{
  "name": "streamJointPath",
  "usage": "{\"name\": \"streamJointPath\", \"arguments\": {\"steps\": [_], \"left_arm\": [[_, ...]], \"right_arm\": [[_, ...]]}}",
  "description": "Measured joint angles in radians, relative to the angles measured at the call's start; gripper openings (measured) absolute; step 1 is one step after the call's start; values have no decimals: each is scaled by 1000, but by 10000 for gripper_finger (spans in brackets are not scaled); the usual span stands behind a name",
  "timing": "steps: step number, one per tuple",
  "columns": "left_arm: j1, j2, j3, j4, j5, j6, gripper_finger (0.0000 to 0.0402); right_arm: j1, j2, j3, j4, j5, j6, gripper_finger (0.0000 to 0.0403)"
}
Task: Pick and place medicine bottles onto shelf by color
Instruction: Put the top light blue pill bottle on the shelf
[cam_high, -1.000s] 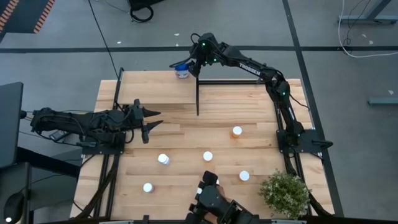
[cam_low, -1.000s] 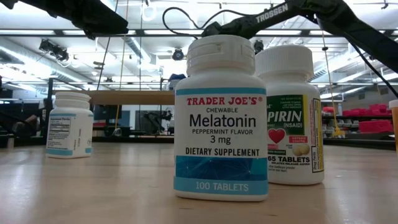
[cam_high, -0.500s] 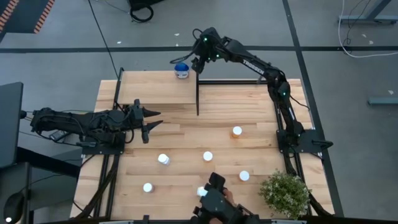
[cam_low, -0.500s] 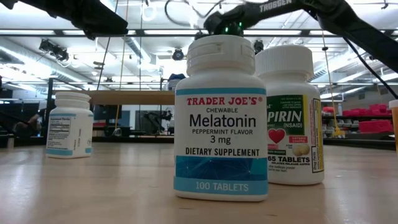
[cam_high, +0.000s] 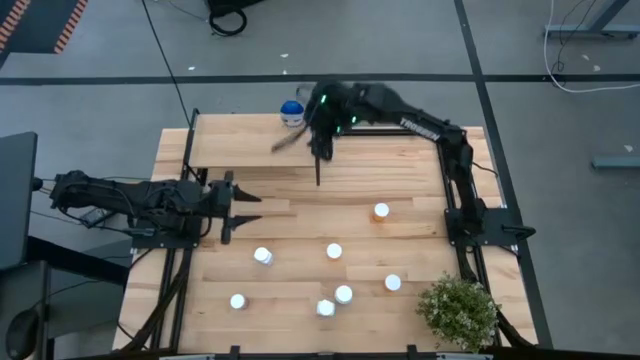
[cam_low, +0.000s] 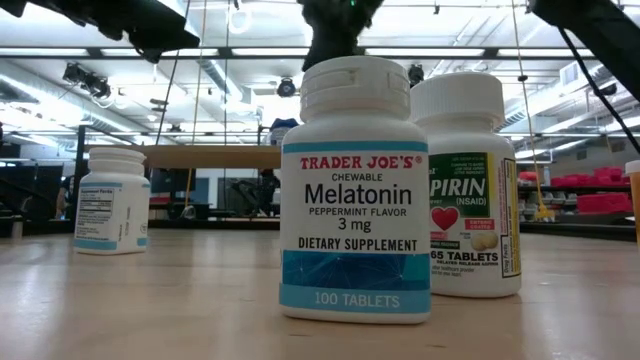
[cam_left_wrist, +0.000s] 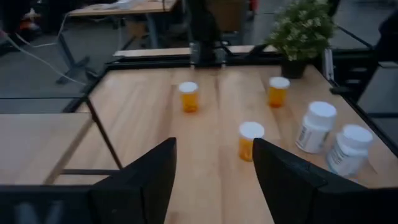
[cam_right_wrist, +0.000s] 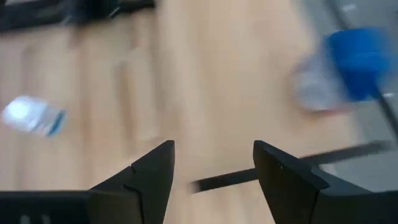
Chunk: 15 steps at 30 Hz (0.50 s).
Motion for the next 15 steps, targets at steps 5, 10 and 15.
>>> {"name": "streamJointPath", "arguments": {"steps": [5, 10, 15], "left_arm": [[-25, 85, 68, -169, 4, -51, 248], [-24, 254, 211, -392, 46, -115, 275], [-57, 423, 345, -579, 192, -136, 285]], "right_arm": [[136, 1, -37, -16, 15, 4, 226], [255, 1, -74, -42, 89, 61, 226], [364, 1, -157, -69, 245, 159, 226]]}}
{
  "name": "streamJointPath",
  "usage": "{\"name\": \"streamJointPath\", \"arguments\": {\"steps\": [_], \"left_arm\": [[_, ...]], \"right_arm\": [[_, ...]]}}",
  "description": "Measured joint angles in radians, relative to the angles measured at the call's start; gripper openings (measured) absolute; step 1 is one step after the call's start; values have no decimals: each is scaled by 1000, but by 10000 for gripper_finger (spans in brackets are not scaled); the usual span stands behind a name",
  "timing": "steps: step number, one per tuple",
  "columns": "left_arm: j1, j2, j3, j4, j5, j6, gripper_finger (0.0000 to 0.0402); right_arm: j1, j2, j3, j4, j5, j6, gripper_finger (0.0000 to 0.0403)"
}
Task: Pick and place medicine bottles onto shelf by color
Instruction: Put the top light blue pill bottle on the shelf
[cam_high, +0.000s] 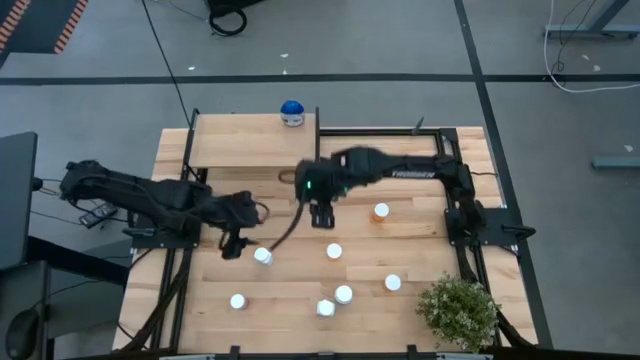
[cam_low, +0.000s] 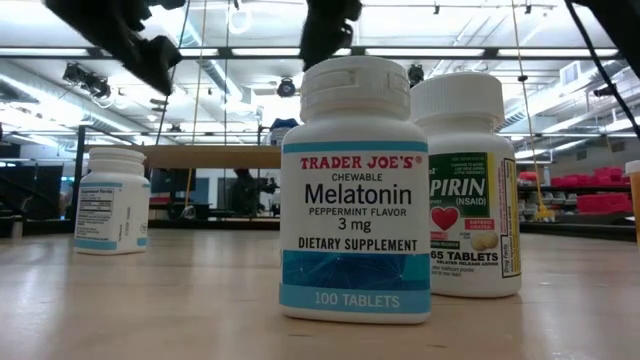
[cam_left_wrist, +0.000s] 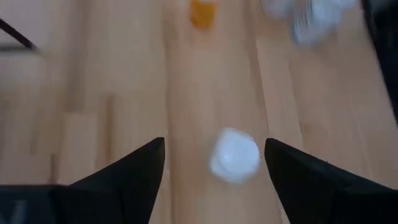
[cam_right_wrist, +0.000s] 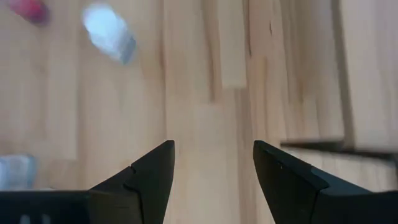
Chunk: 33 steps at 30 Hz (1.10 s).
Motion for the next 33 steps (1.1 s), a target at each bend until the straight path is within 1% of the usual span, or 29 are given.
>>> {"name": "streamJointPath", "arguments": {"steps": [3, 5, 10, 13, 22, 26, 33], "left_arm": [[-33, 84, 83, -96, 2, 20, 286], [-58, 128, 124, -115, 9, 23, 286], [-107, 236, 147, -124, 73, 51, 286], [-113, 305, 145, -143, 70, 53, 286], [-97, 405, 145, -122, 65, 79, 286], [-93, 438, 144, -93, 57, 89, 286], [-93, 501, 144, -100, 37, 108, 286]], "right_arm": [[60, 0, -69, -2, 79, 49, 226], [98, 0, -112, 6, 133, 94, 226], [183, 1, -209, 2, 357, 251, 226], [232, 2, -250, 3, 437, 297, 226], [317, 2, -265, -4, 533, 360, 225], [338, 2, -265, -4, 539, 370, 225], [344, 2, -265, -4, 559, 382, 225]]}}
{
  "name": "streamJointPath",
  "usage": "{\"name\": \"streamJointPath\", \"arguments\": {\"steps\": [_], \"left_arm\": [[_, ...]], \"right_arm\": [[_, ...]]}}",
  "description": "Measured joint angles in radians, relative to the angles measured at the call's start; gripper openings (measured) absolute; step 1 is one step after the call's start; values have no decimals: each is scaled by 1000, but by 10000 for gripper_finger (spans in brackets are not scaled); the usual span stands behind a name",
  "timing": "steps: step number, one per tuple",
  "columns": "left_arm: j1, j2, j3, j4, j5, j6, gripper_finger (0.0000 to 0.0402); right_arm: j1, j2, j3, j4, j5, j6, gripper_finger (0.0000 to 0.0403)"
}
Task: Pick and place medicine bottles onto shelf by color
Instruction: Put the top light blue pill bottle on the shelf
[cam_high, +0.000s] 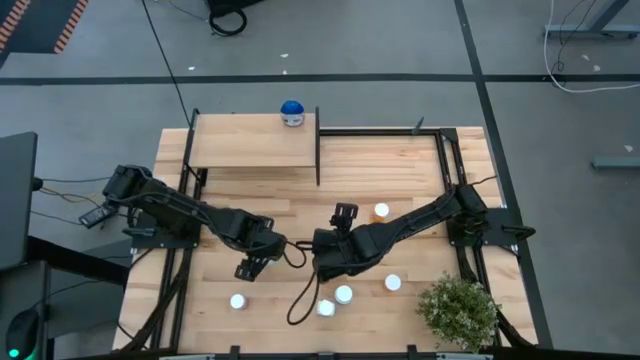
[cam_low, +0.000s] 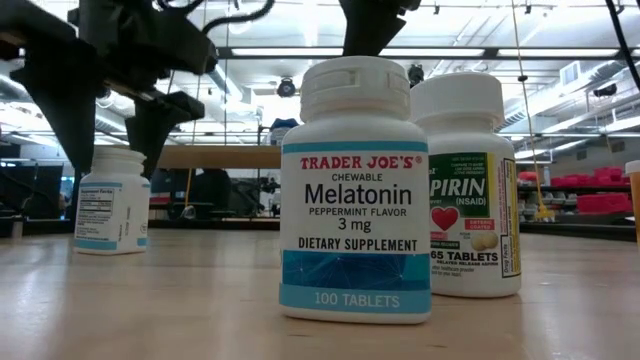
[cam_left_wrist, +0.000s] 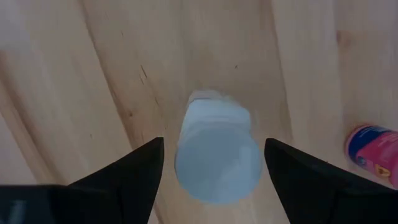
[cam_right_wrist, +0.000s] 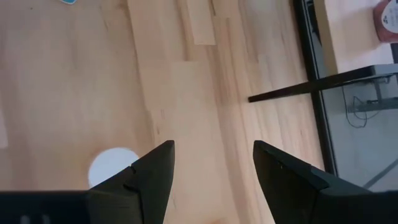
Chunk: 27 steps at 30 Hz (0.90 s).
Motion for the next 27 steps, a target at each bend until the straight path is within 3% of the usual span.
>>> {"name": "streamJointPath", "arguments": {"steps": [9, 17, 27], "left_arm": [[0, 15, 0, 0, -23, -29, 273], [0, 14, 0, 0, -36, -59, 174], [67, -2, 18, -109, -60, -86, 188]], "right_arm": [[0, 0, 0, -8, 0, 4, 225], [0, 0, 0, -14, -1, 6, 225], [0, 0, 0, -15, -2, 6, 225]]}}
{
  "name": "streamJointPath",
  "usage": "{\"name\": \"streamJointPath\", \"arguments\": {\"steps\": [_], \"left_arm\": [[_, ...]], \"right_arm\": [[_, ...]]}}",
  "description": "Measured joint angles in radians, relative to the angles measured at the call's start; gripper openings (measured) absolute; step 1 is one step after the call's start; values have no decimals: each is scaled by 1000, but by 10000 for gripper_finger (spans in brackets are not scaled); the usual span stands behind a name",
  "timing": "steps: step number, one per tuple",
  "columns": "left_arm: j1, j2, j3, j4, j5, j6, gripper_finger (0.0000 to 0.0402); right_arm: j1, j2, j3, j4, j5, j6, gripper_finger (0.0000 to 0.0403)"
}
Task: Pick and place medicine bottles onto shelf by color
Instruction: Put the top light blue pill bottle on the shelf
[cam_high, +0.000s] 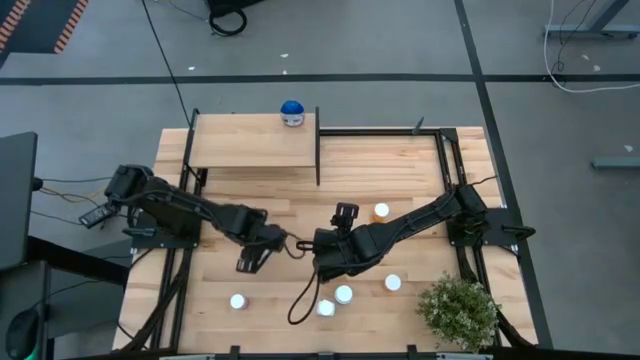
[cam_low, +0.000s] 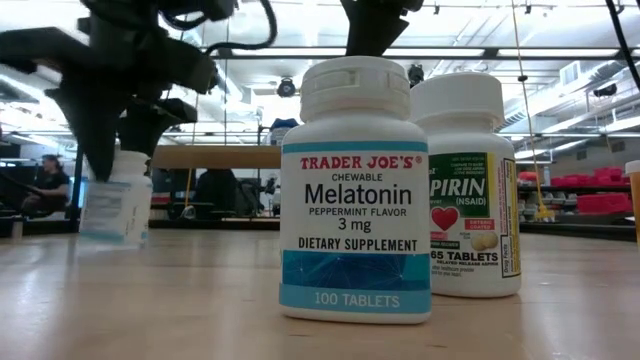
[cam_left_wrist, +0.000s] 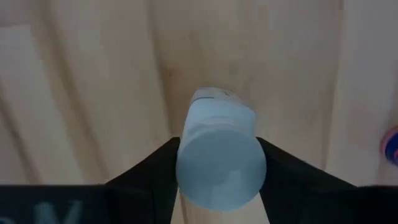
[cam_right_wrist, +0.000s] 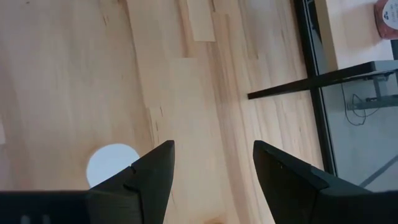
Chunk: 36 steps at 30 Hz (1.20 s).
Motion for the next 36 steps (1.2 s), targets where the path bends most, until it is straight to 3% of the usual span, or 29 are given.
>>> {"name": "streamJointPath", "arguments": {"steps": [6, 12, 16, 28, 33, 36], "left_arm": [[88, -68, 99, -82, -3, 23, 185], [217, -103, 285, -272, -160, 132, 178], [344, -102, 373, -331, -170, 210, 200], [750, -100, 456, -310, -168, 510, 186], [876, -96, 458, -304, -161, 610, 203], [924, -81, 458, -264, -100, 615, 200]], "right_arm": [[4, 0, 0, -9, 0, 3, 225], [12, 0, 0, -10, 3, 3, 225], [11, 0, 0, -8, 6, 3, 225], [11, 0, 0, 30, 7, 3, 225], [11, 0, 0, 52, 6, 3, 225], [11, 0, 0, 84, 5, 3, 225]]}}
